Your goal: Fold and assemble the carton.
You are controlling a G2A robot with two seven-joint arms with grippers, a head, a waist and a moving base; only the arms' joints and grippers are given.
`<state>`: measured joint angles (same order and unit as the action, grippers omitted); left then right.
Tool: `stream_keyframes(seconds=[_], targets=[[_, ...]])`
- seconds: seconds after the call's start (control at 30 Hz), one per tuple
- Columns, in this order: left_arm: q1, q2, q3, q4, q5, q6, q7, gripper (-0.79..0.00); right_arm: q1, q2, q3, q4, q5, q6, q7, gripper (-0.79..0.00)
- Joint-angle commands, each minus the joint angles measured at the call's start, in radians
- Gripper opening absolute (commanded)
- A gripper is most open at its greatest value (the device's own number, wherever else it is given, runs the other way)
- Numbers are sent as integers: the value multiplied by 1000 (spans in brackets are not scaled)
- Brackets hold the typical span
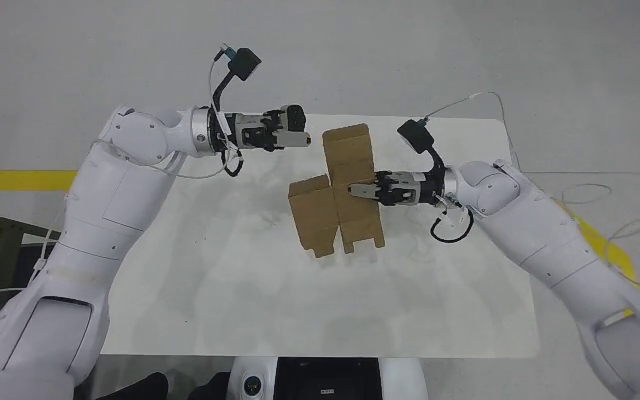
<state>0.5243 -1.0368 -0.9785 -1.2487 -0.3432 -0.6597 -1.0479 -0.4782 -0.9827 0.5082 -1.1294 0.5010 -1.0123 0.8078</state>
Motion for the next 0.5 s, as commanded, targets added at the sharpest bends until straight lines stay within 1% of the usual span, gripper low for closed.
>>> stream_keyframes(seconds=[0.0, 0.17, 0.47], targets=[[25, 2, -15, -12, 19, -22, 55, 0, -7, -4, 13, 13, 36, 0, 0, -785], [74, 5, -30, -32, 77, -36, 127, 0, -24, -17, 44, 42, 97, 0, 0, -785], [119, 0, 1, -69, 116, -18, 122, 0, -44, -50, 84, 99, 141, 0, 0, -785]])
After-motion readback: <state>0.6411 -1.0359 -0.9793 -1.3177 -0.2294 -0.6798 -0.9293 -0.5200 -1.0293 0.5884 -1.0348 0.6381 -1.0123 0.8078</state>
